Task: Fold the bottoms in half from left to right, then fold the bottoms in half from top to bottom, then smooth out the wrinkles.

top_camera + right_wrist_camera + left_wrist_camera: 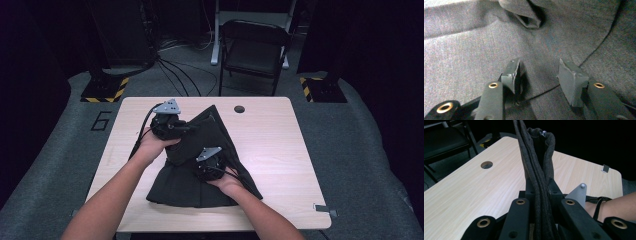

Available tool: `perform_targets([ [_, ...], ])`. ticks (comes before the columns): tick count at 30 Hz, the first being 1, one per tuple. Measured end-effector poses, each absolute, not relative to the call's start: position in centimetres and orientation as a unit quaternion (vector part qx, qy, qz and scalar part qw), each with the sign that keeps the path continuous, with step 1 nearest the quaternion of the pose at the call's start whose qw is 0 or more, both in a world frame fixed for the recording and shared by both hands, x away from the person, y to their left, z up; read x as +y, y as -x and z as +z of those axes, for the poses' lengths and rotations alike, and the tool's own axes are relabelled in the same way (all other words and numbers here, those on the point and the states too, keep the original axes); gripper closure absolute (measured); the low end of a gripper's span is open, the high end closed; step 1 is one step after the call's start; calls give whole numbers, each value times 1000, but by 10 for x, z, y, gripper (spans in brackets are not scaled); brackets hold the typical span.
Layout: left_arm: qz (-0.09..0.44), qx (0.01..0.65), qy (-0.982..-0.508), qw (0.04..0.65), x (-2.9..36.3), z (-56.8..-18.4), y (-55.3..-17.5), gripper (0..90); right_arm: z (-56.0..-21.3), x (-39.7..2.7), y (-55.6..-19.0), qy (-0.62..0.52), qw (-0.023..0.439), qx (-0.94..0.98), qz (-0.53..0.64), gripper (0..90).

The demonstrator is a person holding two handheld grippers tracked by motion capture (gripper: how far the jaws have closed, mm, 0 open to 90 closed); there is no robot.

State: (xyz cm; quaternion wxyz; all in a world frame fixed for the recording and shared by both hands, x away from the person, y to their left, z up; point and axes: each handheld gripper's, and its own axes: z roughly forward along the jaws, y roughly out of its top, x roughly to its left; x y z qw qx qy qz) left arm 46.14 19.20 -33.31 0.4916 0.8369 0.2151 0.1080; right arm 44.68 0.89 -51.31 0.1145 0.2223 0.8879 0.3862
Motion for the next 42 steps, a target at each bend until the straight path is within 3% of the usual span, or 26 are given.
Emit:
perform_targets([
  [24,110,229,-831,494,197,-338,-462,827,-506,1,-443,-230,107,890,379,430],
  [26,110,229,-832,494,198,-337,-463,827,-505,1,-443,-225,123,884,392,428],
  [28,109,230,-830,497,199,-338,-464,827,-498,-4,-439,-227,107,881,402,428],
  [42,115,234,-830,494,203,-336,-463,827,-488,-32,-439,-255,107,872,403,435],
])
